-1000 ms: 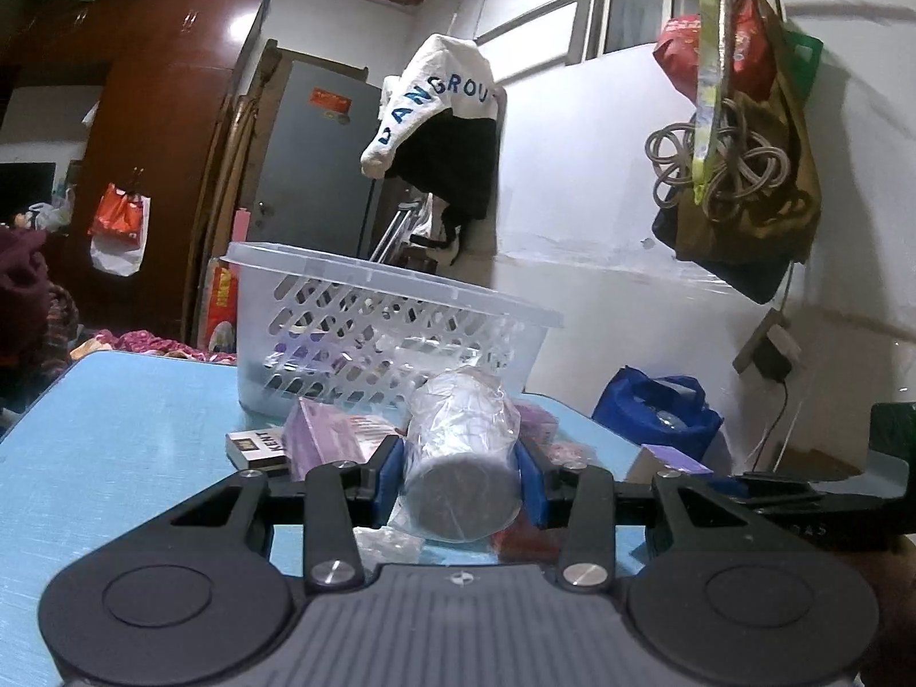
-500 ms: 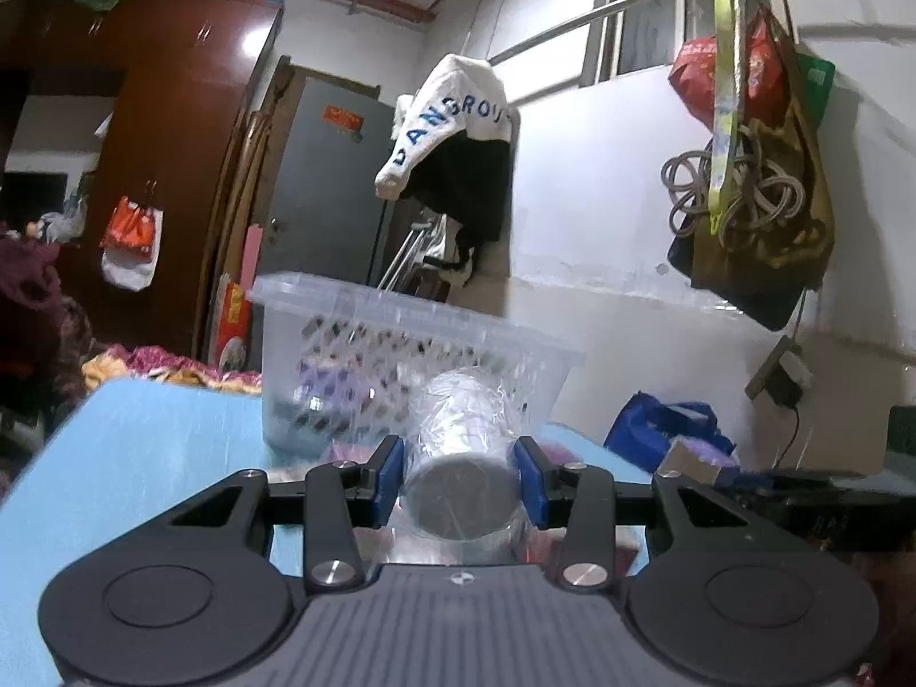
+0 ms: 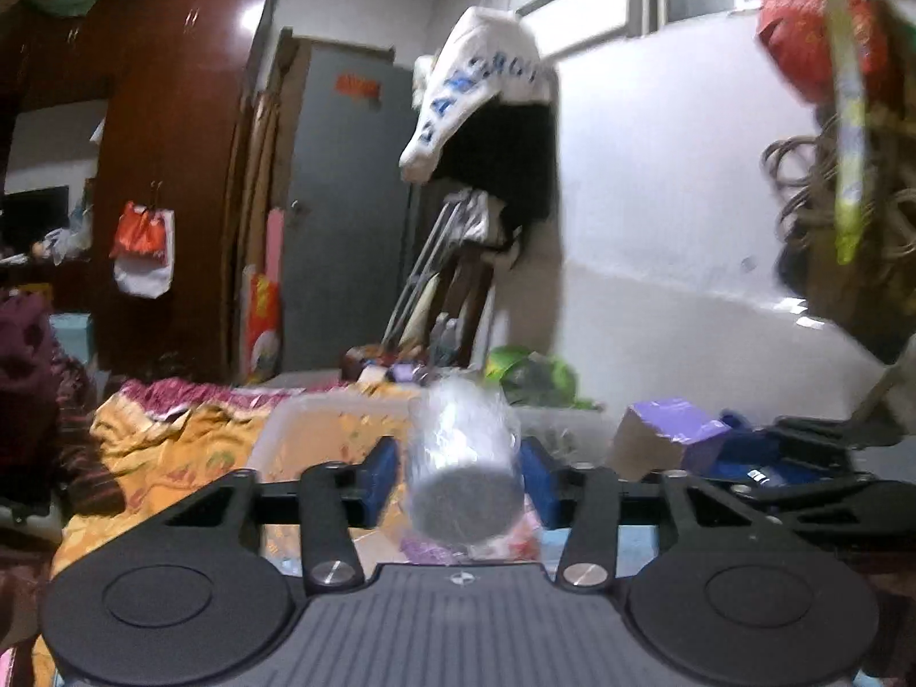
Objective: Organize objects
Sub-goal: 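Carry both items over the basket and open both tools to drop them, then grasp the clear bag with white item with left tool while right grasps dark red box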
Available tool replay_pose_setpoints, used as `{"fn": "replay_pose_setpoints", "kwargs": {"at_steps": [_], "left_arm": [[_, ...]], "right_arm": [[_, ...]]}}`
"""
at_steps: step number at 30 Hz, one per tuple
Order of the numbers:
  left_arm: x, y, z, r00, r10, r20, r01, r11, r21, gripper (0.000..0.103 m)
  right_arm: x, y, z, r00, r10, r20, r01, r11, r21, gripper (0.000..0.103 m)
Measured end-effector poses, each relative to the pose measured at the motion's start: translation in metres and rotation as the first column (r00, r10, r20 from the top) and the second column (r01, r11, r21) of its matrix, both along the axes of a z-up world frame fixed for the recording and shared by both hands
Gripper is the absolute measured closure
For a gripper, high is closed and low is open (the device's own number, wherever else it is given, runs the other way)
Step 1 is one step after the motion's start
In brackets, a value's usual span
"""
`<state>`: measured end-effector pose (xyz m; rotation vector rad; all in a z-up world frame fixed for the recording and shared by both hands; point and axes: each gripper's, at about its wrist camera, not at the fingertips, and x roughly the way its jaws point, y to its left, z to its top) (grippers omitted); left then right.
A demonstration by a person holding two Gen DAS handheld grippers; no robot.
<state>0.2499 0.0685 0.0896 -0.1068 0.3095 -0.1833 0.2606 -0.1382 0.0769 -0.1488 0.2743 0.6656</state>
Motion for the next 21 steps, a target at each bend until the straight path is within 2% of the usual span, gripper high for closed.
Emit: {"fn": "replay_pose_setpoints", "kwargs": {"at_steps": [1,3,5,8,12,14,18,21], "left_arm": [[-0.002,-0.001,-0.002,1.0,-0.001,0.001,0.001,1.0,0.01,0.019],[-0.022,-0.002,-0.006,0.999,-0.007,0.039,0.006,0.999,0.033,0.018],[-0.055,0.003,-0.015,0.999,0.009,0.034,-0.011,0.999,0.036,0.018],[-0.104,0.007,-0.04,1.0,-0.017,-0.002,0.017,1.0,0.012,0.018],[-0.152,-0.002,-0.087,0.997,-0.056,-0.061,0.057,0.998,0.017,0.018],[-0.162,-0.007,-0.106,0.995,-0.06,-0.081,0.063,0.997,0.036,0.018],[-0.16,-0.017,-0.123,0.992,-0.069,-0.104,0.077,0.994,0.074,0.019],[-0.154,-0.019,-0.128,0.992,-0.052,-0.111,0.062,0.994,0.091,0.031]], "right_arm": [[-0.001,0.001,-0.002,1.0,-0.019,0.003,0.019,1.0,-0.007,0.022],[-0.018,-0.008,-0.006,0.998,-0.048,0.048,0.047,0.999,0.011,0.001],[-0.048,-0.027,-0.014,0.998,-0.031,0.059,0.028,0.999,0.045,0.0],[-0.096,-0.054,-0.041,0.999,0.039,-0.003,-0.039,0.993,0.11,0.0],[-0.152,-0.058,-0.091,0.996,0.089,-0.019,-0.087,0.993,0.083,0.0],[-0.165,-0.053,-0.109,0.995,0.097,-0.017,-0.096,0.993,0.066,0.005],[-0.158,-0.044,-0.126,0.989,0.132,-0.073,-0.13,0.991,0.04,0.041],[-0.151,-0.047,-0.13,0.987,0.133,-0.09,-0.128,0.99,0.06,0.06]]}}
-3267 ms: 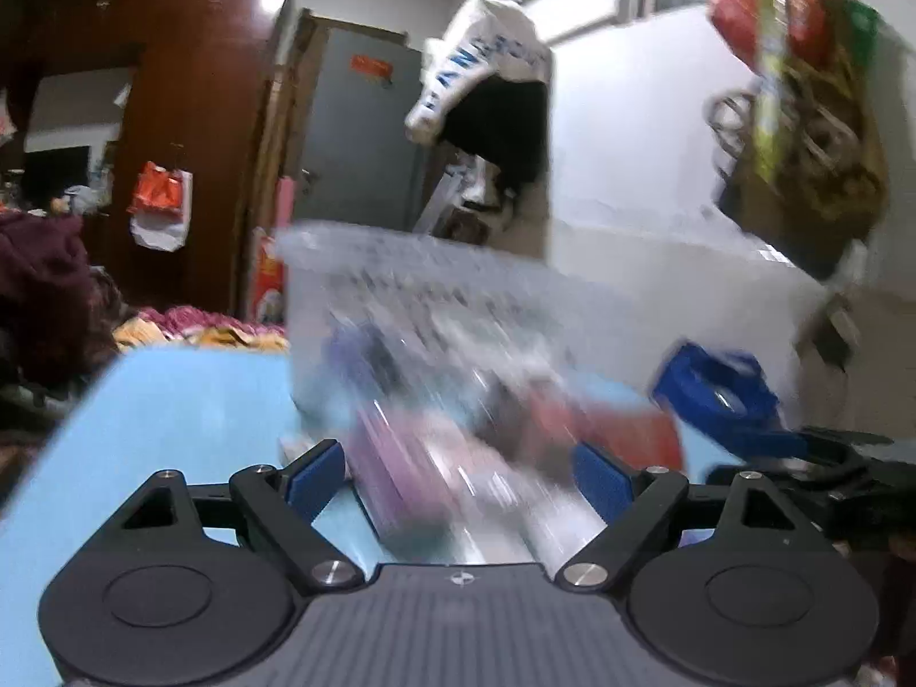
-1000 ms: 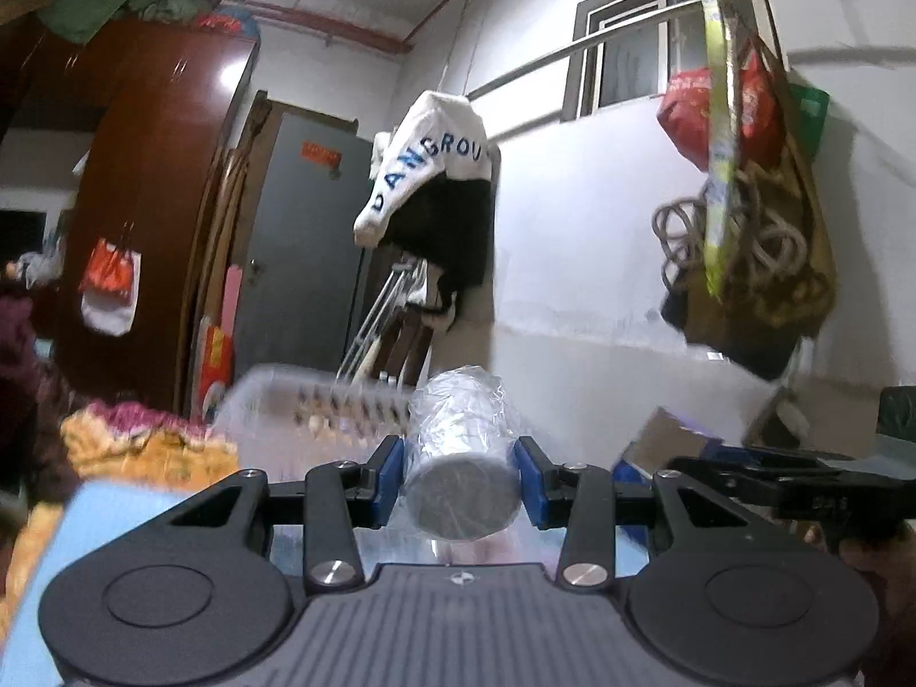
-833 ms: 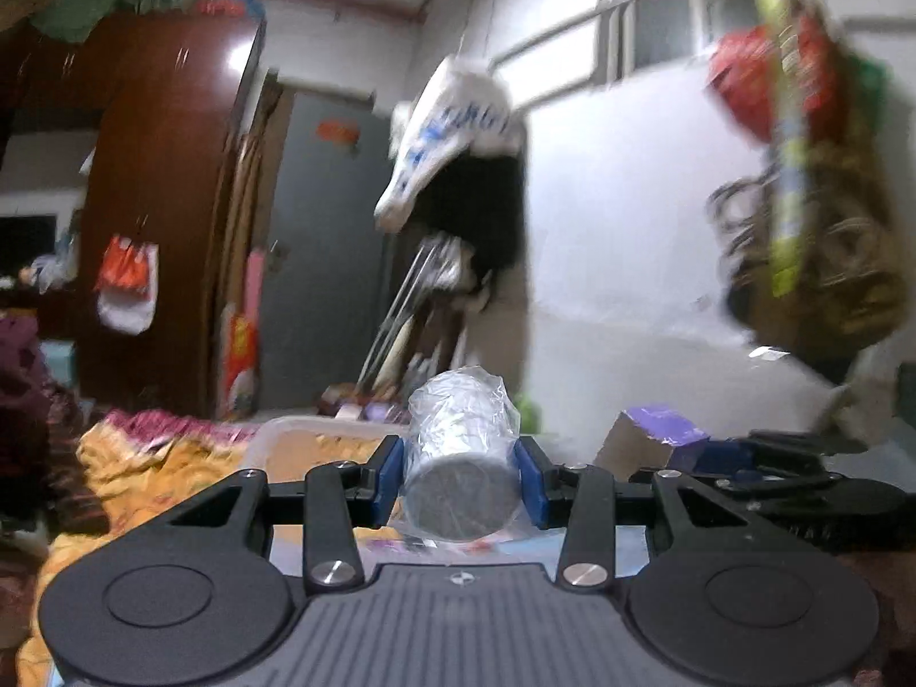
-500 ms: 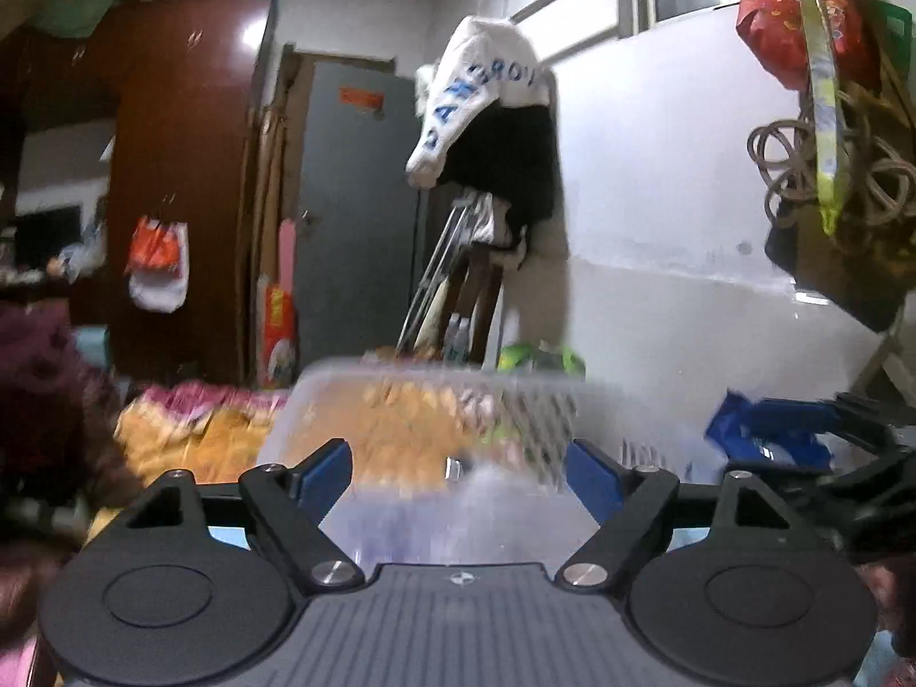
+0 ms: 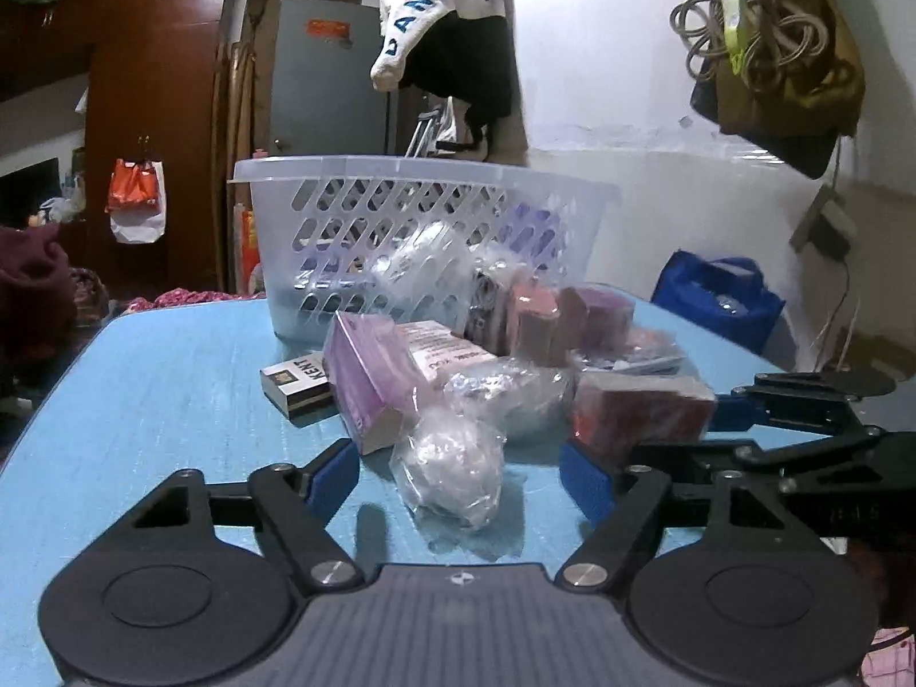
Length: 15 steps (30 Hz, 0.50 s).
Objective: Organize objects
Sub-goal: 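Grasp the clear bag with white item with left tool while right grasps dark red box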
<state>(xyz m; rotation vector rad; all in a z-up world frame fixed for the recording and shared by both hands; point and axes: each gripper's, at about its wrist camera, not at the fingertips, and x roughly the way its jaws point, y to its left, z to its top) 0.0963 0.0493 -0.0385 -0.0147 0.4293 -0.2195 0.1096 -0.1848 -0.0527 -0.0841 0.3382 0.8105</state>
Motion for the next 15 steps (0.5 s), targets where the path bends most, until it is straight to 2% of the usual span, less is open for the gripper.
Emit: {"fn": "replay_pose_setpoints", "kwargs": {"at_steps": [1,2,4,10,15], "left_arm": [[-0.002,0.0,-0.002,1.0,-0.002,-0.007,0.002,1.0,-0.002,0.042],[0.0,-0.002,-0.004,1.0,-0.005,-0.019,0.005,1.0,-0.005,0.049],[-0.001,-0.003,-0.009,1.0,0.004,-0.014,-0.004,1.0,0.005,0.055],[-0.017,0.003,-0.003,0.998,0.02,0.058,-0.018,0.999,-0.042,0.056],[-0.022,0.008,-0.001,0.997,0.026,0.068,-0.023,0.998,-0.054,0.056]], "right_arm": [[0.002,-0.003,0.0,1.0,0.001,-0.011,-0.001,1.0,0.006,0.066],[0.004,-0.005,0.0,1.0,0.008,-0.023,-0.008,1.0,0.011,0.066],[0.002,-0.012,0.001,1.0,0.009,-0.022,-0.008,1.0,0.029,0.068],[-0.013,-0.036,0.007,1.0,-0.029,-0.003,0.029,0.994,0.103,0.072],[-0.014,-0.044,0.012,0.998,-0.061,0.013,0.06,0.992,0.114,0.073]]}}
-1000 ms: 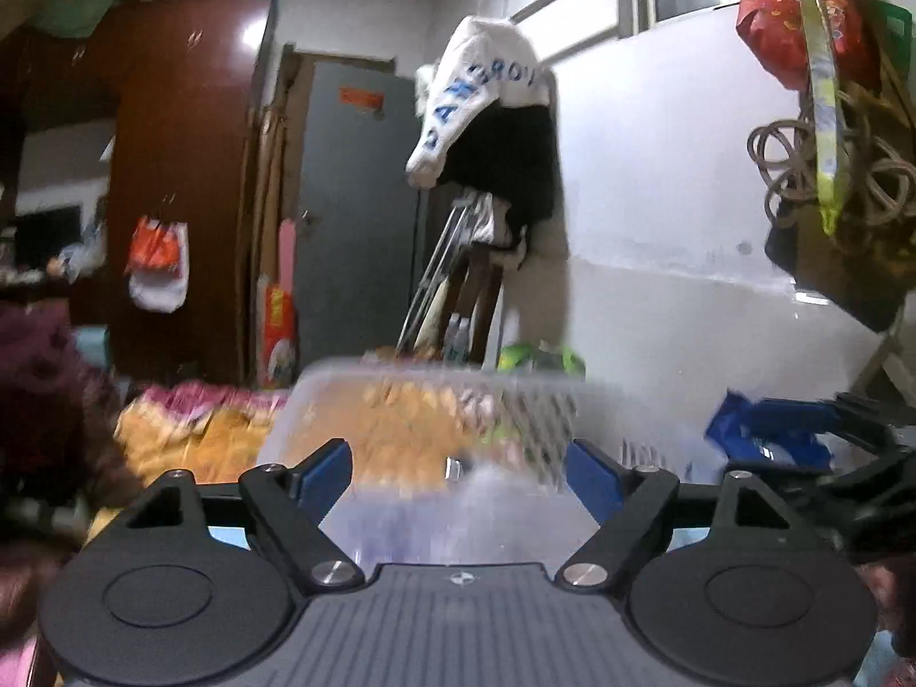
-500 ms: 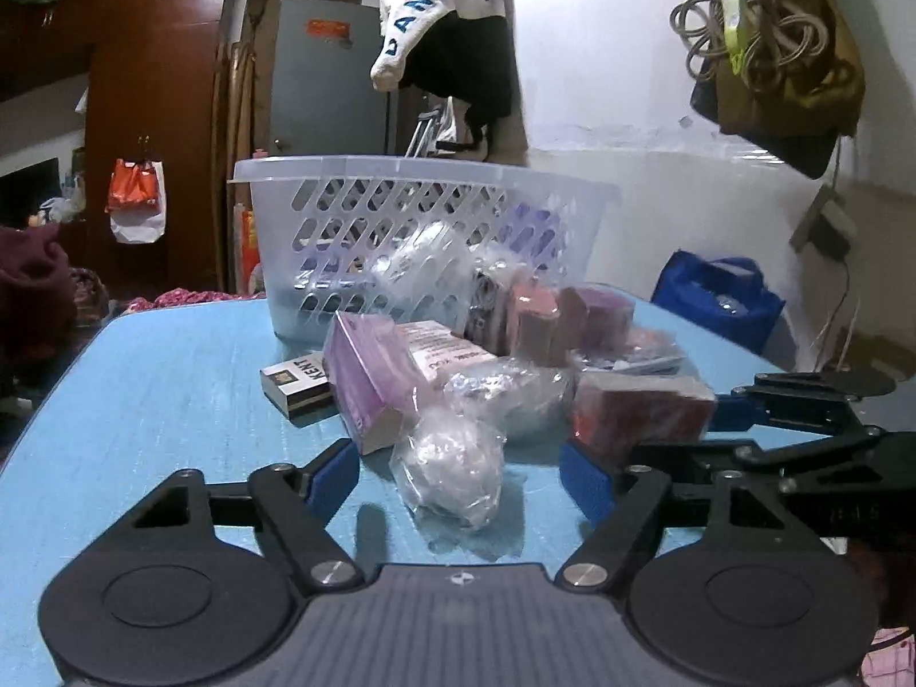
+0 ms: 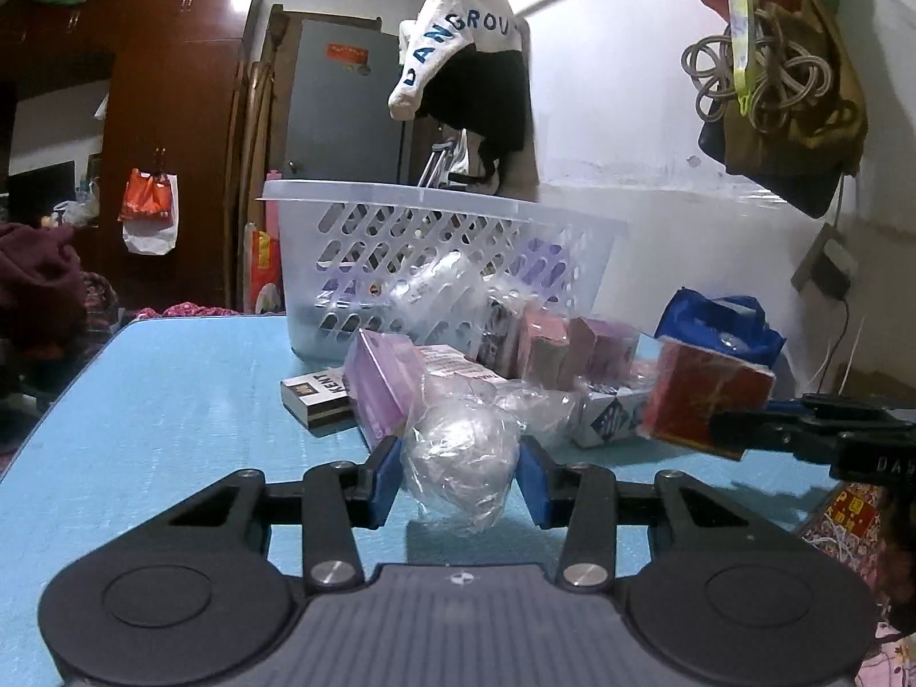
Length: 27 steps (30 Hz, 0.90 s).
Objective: Organize objects
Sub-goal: 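Grasp the clear bag with white item with left tool while right grasps dark red box, then carry both items over the basket and open both tools to release them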
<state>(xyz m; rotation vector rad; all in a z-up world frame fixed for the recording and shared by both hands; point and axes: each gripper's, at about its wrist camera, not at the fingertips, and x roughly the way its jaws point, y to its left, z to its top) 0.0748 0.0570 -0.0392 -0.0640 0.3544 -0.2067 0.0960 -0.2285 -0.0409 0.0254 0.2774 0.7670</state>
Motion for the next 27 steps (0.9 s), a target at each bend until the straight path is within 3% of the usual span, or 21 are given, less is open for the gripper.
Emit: {"fn": "replay_pose_setpoints", "kwargs": {"at_steps": [27], "left_arm": [[-0.004,0.012,-0.001,1.0,0.011,0.007,-0.01,0.999,-0.036,0.056]], "right_arm": [[0.009,-0.017,0.005,0.998,-0.053,0.021,0.052,0.998,0.038,0.074]]}}
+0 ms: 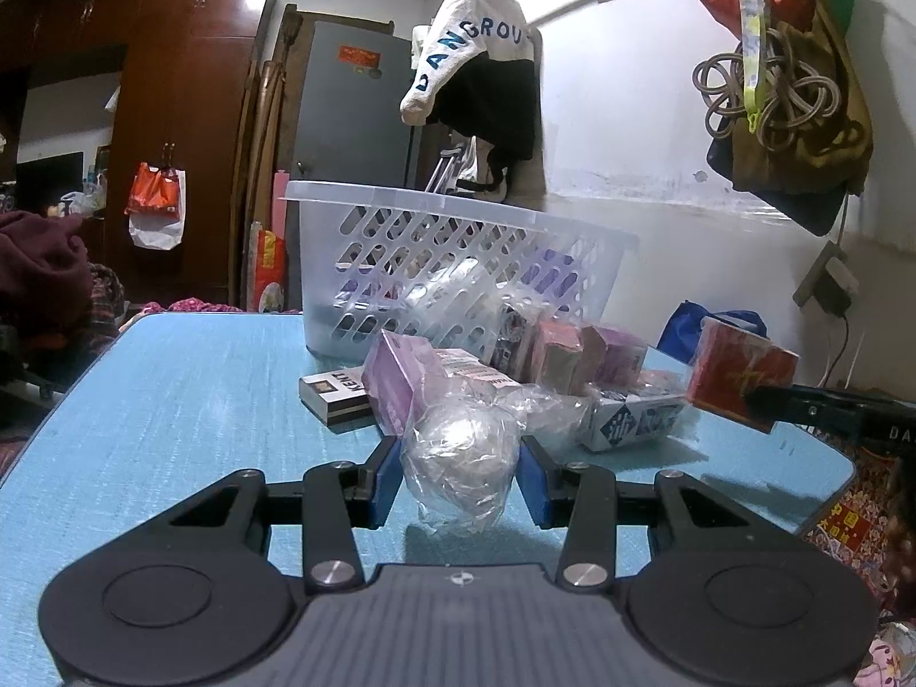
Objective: Organize objects
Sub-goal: 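Carry both items over the basket and open both tools to release them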
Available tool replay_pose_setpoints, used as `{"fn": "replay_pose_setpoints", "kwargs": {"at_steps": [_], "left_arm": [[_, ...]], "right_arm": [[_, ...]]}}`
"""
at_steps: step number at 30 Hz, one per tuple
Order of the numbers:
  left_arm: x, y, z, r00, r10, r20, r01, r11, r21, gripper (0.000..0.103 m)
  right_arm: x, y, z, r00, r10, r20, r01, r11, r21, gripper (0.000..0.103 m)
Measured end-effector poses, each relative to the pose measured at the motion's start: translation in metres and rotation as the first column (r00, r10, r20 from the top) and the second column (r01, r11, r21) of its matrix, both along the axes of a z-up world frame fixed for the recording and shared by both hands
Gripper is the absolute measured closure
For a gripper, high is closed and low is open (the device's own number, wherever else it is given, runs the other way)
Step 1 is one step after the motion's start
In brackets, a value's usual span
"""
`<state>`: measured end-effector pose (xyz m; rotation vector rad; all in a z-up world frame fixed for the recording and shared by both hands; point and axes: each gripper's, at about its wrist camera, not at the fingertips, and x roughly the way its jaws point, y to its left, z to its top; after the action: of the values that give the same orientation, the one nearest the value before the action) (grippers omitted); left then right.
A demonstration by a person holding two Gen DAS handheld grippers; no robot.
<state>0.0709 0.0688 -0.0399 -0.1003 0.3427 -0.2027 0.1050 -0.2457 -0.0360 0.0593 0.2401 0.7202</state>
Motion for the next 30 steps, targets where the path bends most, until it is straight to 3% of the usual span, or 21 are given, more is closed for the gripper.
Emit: {"fn": "replay_pose_setpoints", "kwargs": {"at_steps": [9,15,20,23,26,27,28,30], "left_arm": [[-0.004,0.005,0.011,0.999,0.001,0.033,-0.001,1.0,-0.01,0.056],[0.01,0.015,0.047,0.995,-0.003,0.1,0.007,0.999,-0.035,0.056],[0.071,0.01,0.115,0.989,-0.025,0.149,0.025,1.0,0.001,0.056],[0.127,0.005,0.142,0.996,-0.009,0.086,0.008,1.0,0.018,0.056],[0.17,0.0,0.142,1.0,0.001,-0.005,-0.001,0.999,0.033,0.052],[0.181,-0.004,0.137,1.0,0.004,-0.025,-0.003,0.998,0.059,0.044],[0.188,-0.007,0.132,0.999,0.023,-0.044,-0.02,0.996,0.082,0.026],[0.186,-0.007,0.125,0.998,0.05,-0.04,-0.047,0.996,0.074,0.021]], "right_arm": [[0.002,-0.004,0.007,1.0,-0.019,0.017,0.019,1.0,0.009,0.074],[0.008,0.001,0.038,0.996,-0.013,0.091,0.012,1.0,0.014,0.074],[0.059,0.03,0.094,0.99,-0.001,0.144,0.002,1.0,-0.006,0.074],[0.106,0.054,0.116,0.995,-0.004,0.095,0.007,0.999,-0.032,0.074],[0.14,0.077,0.117,0.999,-0.017,0.048,0.022,0.996,-0.09,0.074],[0.145,0.083,0.115,0.999,-0.023,0.046,0.028,0.993,-0.114,0.071],[0.15,0.088,0.112,0.999,-0.026,0.037,0.031,0.989,-0.145,0.061],[0.148,0.088,0.107,0.999,-0.034,0.026,0.038,0.986,-0.164,0.039]]}}
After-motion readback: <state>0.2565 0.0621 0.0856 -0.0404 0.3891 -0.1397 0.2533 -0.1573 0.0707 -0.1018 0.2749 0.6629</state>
